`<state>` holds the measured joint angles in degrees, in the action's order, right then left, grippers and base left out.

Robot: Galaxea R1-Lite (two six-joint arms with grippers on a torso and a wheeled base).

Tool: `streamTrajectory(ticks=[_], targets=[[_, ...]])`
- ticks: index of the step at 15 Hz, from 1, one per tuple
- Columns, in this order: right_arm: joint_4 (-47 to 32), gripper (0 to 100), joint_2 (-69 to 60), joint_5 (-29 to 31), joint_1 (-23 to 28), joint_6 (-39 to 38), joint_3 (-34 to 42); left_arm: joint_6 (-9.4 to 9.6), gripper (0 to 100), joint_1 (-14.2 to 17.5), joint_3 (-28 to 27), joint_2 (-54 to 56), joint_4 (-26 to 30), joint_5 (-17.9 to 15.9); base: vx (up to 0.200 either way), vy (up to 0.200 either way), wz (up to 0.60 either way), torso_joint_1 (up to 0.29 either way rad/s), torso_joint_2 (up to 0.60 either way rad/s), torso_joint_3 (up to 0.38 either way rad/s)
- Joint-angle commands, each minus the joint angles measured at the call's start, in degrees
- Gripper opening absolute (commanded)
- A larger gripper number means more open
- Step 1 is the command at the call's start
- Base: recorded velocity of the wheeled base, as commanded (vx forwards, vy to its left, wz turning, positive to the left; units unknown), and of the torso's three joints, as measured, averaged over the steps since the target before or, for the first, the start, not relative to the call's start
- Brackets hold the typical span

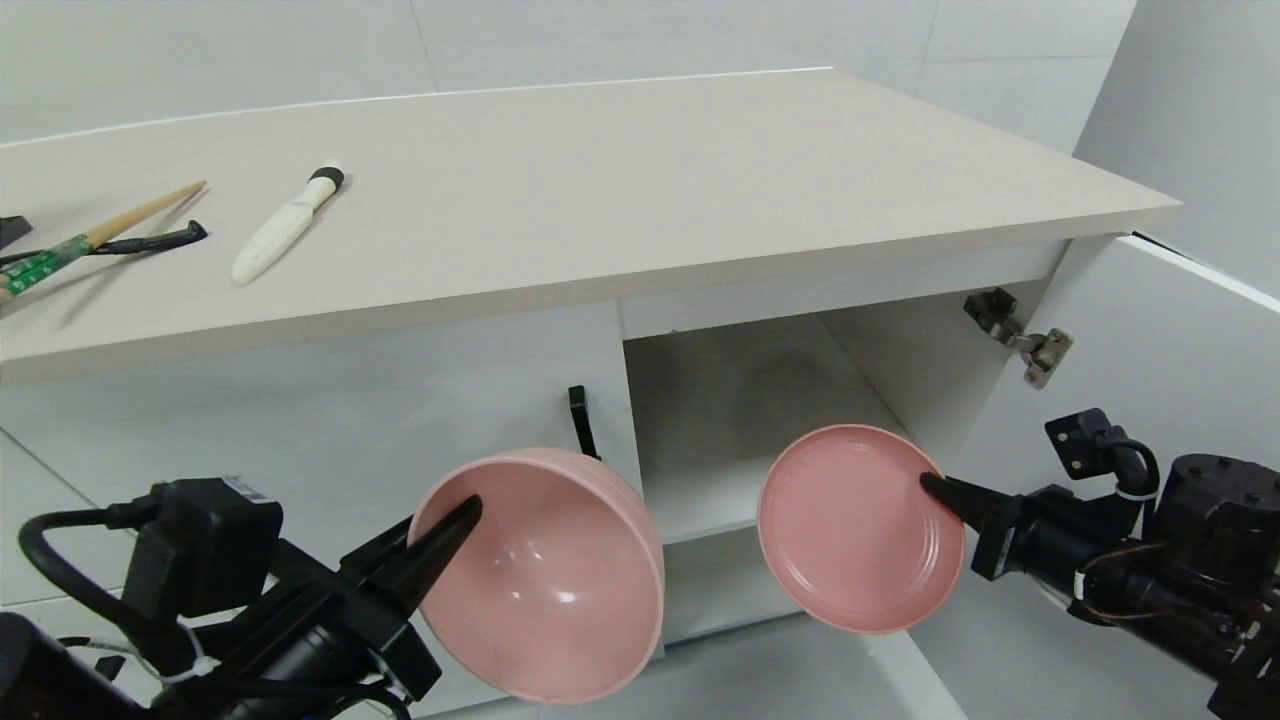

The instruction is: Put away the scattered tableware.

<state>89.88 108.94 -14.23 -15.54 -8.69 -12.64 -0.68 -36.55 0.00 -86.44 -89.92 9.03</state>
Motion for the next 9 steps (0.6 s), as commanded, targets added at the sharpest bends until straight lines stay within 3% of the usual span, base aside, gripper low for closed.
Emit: streamTrajectory(ticks=[1,9], targets=[[0.12,0,3.04,0.43,-0.01,-0.01,-1.68,-0.02,0,-0.02,0.00,0.84,-0.08,0.11,0.000,0.000,0.00,0.000,0.00,0.000],[0.12,0,9.98,0.69,-3.44,-0.10,-8.80,-0.02,0,-0.02,0.00,0.57,-0.08,0.11,0.000,0.000,0.00,0.000,0.00,0.000]])
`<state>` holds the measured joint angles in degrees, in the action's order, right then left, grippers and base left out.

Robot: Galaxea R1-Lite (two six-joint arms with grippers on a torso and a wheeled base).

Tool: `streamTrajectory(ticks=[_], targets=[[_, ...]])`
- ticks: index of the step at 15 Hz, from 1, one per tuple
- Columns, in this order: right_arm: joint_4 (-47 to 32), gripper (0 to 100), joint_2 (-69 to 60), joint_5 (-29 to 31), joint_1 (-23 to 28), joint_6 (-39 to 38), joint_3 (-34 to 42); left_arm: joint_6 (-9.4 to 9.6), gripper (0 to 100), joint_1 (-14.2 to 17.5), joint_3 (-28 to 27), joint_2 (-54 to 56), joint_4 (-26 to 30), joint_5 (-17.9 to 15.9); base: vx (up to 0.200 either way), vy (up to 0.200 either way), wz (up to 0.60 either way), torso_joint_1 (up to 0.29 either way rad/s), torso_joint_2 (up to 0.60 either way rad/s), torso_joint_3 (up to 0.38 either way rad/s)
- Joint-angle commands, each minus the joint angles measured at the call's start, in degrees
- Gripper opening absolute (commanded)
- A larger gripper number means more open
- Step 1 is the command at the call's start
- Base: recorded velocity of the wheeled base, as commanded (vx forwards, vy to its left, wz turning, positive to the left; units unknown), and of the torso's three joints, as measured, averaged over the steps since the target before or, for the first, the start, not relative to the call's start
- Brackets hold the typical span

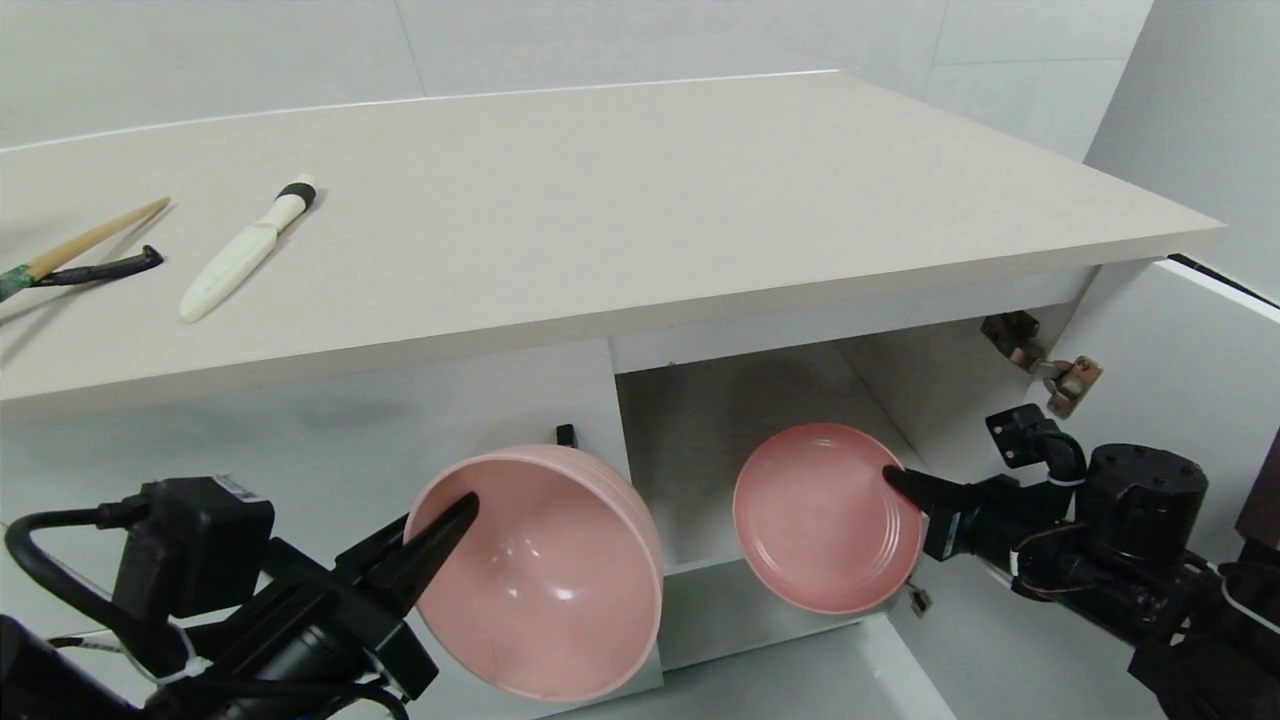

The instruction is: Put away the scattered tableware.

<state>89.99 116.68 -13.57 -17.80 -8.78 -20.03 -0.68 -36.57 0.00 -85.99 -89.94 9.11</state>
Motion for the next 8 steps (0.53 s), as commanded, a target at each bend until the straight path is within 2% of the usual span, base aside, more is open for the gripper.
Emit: streamTrajectory(ticks=[1,8], targets=[[0.01,0,3.12,0.65,-1.63,-0.01,-2.30,-0.02,0,0.01,0.00,0.21,-0.06,0.03,0.000,0.000,0.00,0.000,0.00,0.000],[0.01,0,9.36,1.97,-2.33,-0.45,-7.66,-0.02,0,0.01,0.00,0.74,1.61,0.39,0.000,0.000,0.00,0.000,0.00,0.000]])
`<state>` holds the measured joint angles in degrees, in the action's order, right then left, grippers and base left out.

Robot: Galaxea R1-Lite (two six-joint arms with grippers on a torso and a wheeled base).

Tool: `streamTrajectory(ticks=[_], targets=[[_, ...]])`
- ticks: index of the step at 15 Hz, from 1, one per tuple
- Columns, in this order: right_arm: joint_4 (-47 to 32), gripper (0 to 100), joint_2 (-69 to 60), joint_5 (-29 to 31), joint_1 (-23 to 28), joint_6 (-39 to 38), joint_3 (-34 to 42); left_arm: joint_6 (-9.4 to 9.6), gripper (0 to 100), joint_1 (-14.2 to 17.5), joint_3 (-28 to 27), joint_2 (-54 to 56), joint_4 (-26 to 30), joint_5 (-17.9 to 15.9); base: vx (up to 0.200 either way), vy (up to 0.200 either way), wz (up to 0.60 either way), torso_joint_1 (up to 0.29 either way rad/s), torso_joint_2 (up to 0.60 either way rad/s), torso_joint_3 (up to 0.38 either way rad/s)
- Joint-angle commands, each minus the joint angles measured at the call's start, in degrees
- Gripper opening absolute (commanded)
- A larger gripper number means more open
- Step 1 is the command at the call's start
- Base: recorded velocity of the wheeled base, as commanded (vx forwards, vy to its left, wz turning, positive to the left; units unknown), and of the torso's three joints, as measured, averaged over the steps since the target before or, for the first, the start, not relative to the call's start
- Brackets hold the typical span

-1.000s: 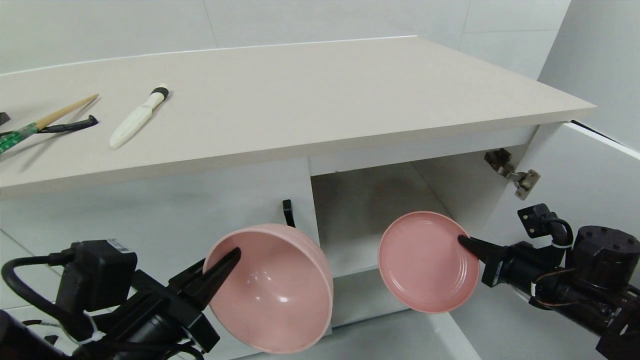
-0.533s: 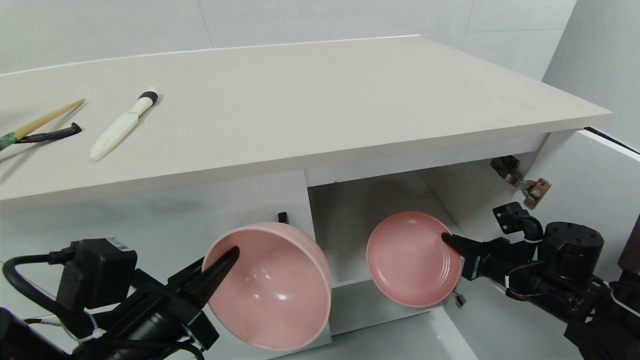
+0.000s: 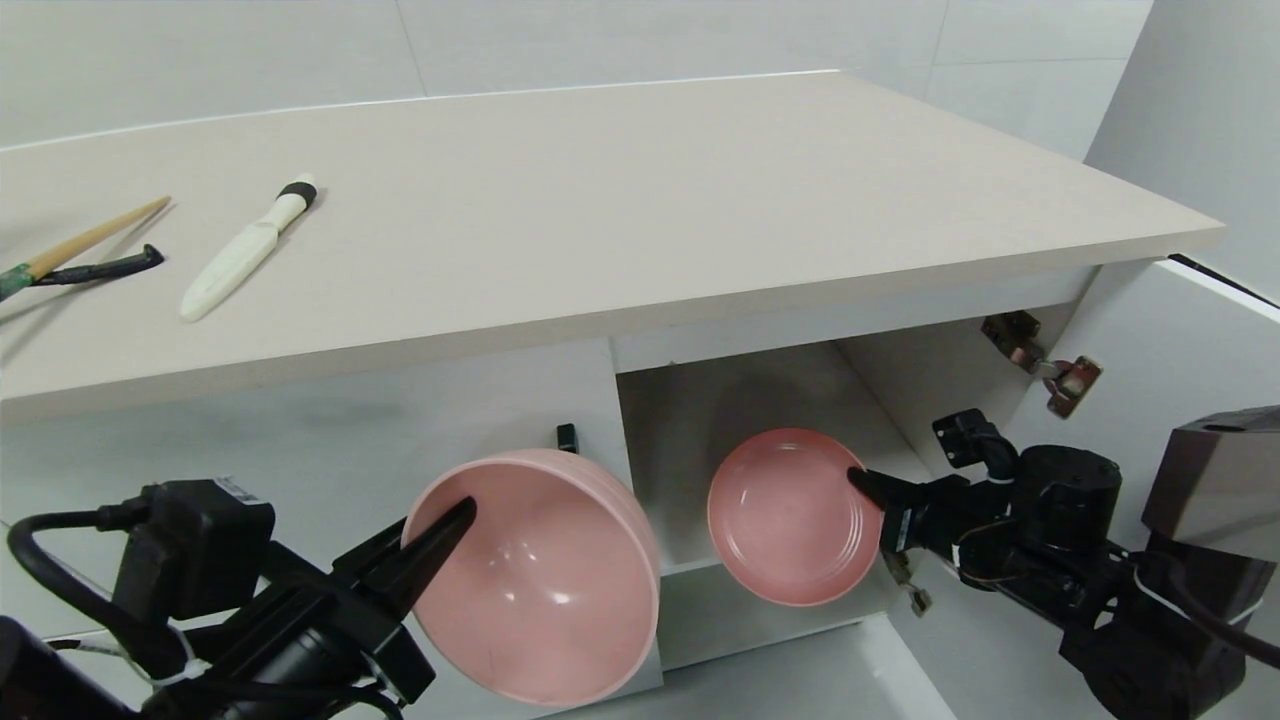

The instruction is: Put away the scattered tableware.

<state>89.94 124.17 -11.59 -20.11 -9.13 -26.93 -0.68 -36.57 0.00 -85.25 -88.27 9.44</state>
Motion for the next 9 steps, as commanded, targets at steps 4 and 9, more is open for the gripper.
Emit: streamTrajectory(ticks=[4,9], targets=[[0.06,0,5.90,1.93,0.08,-0.36,-5.68,-0.02,0,0.01,0.00,-0.01,-0.06,1.90,0.000,0.000,0.00,0.000,0.00,0.000],[0.06,0,7.84,2.89,0.08,-4.58,-11.30,-0.02,0,0.01,0.00,0.52,0.03,4.45,0.000,0.000,0.00,0.000,0.00,0.000]])
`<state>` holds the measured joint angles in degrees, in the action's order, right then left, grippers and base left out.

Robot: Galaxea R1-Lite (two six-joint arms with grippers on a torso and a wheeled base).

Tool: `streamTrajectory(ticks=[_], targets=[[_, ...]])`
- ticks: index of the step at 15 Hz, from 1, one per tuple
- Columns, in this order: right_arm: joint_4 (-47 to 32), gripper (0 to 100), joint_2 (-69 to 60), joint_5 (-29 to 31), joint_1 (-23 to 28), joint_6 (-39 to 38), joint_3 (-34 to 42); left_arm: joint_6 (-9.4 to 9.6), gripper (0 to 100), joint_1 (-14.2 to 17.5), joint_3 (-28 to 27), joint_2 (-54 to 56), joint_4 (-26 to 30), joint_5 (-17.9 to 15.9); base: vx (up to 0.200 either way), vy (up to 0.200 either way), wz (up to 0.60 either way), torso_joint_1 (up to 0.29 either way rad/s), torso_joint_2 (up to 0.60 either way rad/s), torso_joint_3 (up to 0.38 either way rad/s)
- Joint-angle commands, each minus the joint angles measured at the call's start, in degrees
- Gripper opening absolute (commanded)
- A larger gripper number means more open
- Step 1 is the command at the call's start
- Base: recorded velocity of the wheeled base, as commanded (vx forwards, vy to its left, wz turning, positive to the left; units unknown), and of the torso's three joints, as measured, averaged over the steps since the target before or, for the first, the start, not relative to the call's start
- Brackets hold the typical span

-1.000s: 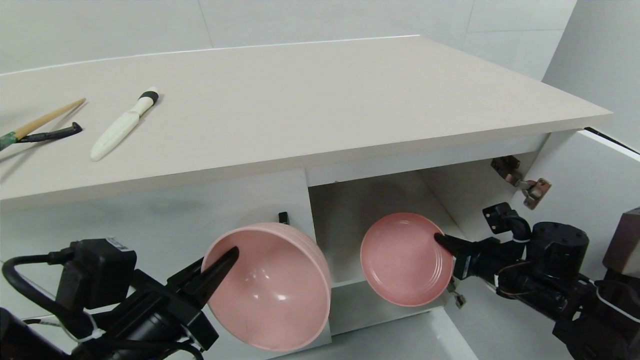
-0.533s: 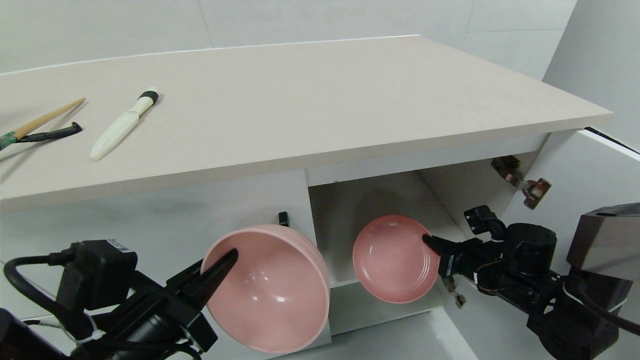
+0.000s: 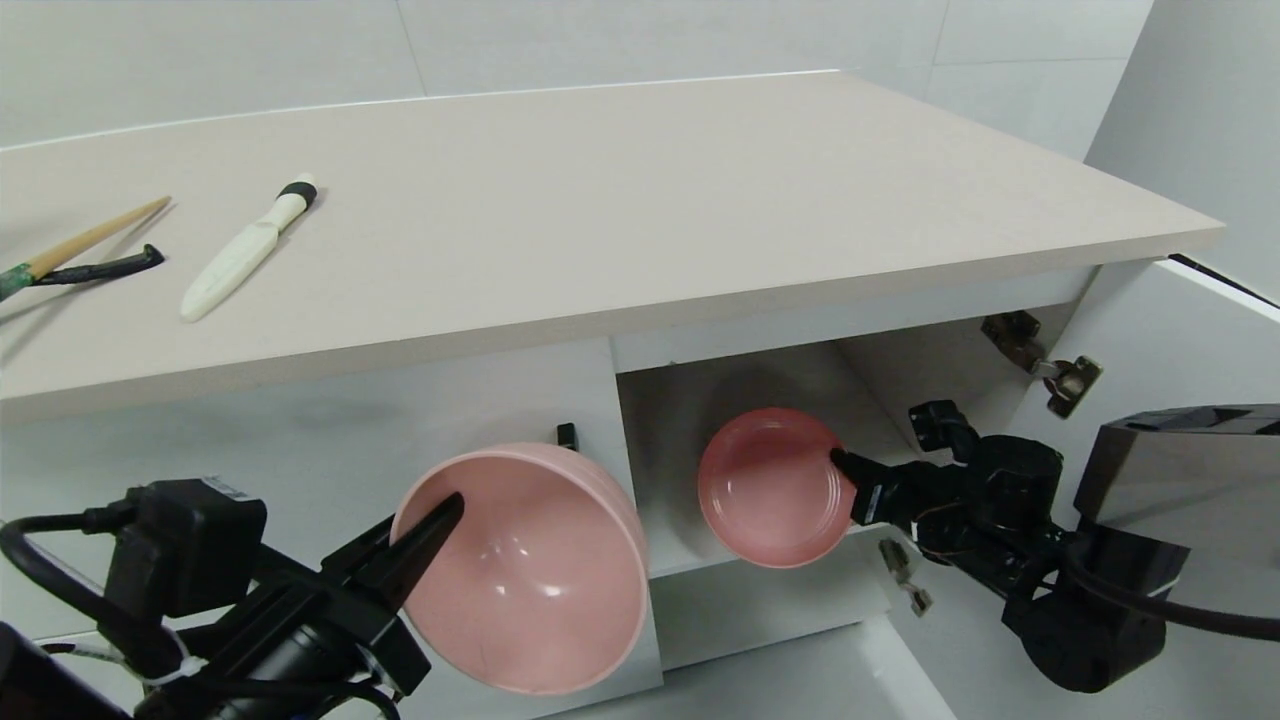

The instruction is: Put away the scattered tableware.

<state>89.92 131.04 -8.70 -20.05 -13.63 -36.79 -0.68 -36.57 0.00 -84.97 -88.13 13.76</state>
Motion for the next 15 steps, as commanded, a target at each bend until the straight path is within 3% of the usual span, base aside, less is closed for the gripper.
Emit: streamTrajectory(ticks=[1,5,9,15], targets=[[0.08,0,1.77,0.27,0.01,0.01,-2.23,-0.02,0,0.01,0.00,0.68,0.59,0.12,0.000,0.000,0.00,0.000,0.00,0.000],[0.08,0,5.55,1.85,0.01,0.09,-6.10,-0.11,0,-0.08,0.00,7.10,8.15,0.04,0.000,0.000,0.00,0.000,0.00,0.000],[0.08,0,7.48,1.85,0.01,-0.08,-8.65,-0.28,0,-2.72,0.00,17.64,22.03,-0.14,0.000,0.000,0.00,0.000,0.00,0.000],[0.08,0,9.76,1.85,-0.07,-0.17,-11.90,-0.11,0,-2.72,-0.79,17.56,22.21,-0.23,0.000,0.000,0.00,0.000,0.00,0.000]])
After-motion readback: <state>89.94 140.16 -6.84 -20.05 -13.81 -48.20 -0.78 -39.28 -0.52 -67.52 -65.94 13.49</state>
